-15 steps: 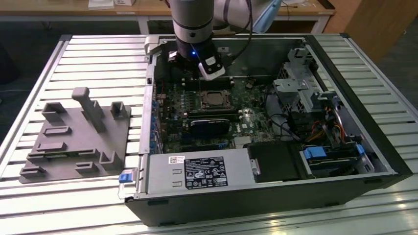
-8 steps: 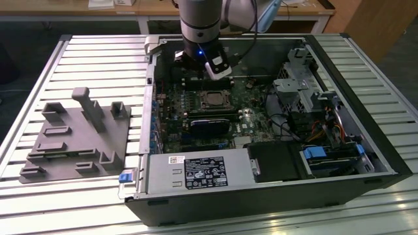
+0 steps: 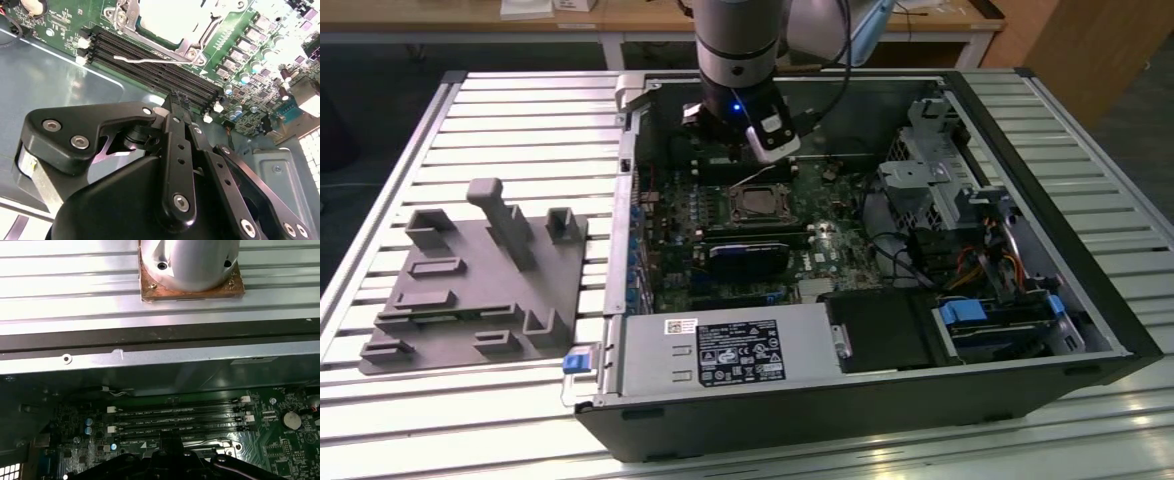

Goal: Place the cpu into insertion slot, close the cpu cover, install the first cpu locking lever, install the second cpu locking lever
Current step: 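Install the first cpu locking lever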

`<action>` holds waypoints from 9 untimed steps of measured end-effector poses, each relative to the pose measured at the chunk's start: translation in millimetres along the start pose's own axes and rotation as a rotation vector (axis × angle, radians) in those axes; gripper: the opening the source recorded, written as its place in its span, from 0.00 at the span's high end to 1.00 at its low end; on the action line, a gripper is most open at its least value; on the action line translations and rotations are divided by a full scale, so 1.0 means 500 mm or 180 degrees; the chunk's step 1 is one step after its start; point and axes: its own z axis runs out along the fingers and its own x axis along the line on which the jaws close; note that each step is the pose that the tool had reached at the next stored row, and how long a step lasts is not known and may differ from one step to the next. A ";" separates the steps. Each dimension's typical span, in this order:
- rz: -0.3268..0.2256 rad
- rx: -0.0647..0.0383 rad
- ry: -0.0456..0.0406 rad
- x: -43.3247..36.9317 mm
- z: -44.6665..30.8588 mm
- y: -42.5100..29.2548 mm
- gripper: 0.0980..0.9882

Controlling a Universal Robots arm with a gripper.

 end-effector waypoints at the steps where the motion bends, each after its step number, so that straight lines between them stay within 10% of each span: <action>1: -0.0006 0.0000 0.0002 0.000 0.000 0.000 0.99; 3: -0.0016 0.0003 -0.0015 0.000 0.000 0.000 0.99; 9: -0.0101 0.0040 -0.0255 0.001 0.003 -0.001 0.99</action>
